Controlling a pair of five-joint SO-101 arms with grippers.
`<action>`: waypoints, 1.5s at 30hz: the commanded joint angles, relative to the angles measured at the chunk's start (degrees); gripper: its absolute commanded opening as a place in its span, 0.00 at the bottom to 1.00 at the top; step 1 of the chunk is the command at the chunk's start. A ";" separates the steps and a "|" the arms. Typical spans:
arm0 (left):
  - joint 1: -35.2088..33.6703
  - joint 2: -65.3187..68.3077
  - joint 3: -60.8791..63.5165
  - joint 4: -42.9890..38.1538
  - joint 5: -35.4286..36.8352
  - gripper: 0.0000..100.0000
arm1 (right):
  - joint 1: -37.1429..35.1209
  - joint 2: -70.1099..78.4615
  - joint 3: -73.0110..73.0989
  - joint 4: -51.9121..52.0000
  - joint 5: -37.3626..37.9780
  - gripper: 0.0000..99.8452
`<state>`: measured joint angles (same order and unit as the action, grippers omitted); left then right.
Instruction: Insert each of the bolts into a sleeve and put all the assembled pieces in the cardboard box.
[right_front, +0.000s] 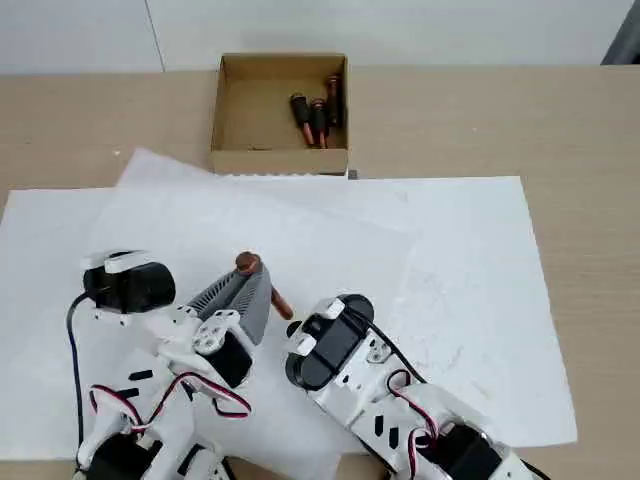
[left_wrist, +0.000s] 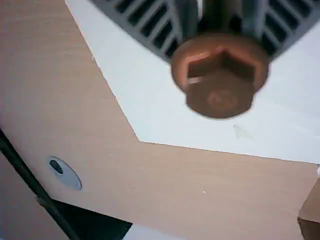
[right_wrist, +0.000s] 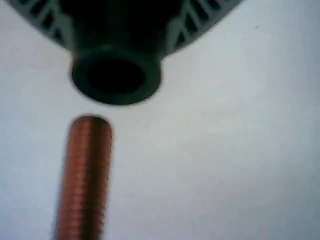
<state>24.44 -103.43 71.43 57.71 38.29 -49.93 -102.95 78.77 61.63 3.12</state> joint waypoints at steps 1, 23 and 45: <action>1.58 -0.62 -0.66 -1.76 0.26 0.01 | -0.75 0.57 0.18 -1.36 0.62 0.00; 3.87 -0.62 -0.66 -1.58 0.09 0.01 | -0.57 0.31 1.05 -1.71 0.62 0.00; 3.87 -0.62 3.56 -1.76 0.09 0.01 | 3.03 0.31 -0.97 -3.12 0.62 0.00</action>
<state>28.22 -103.43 74.42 57.36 38.29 -47.30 -102.07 80.53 59.96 3.30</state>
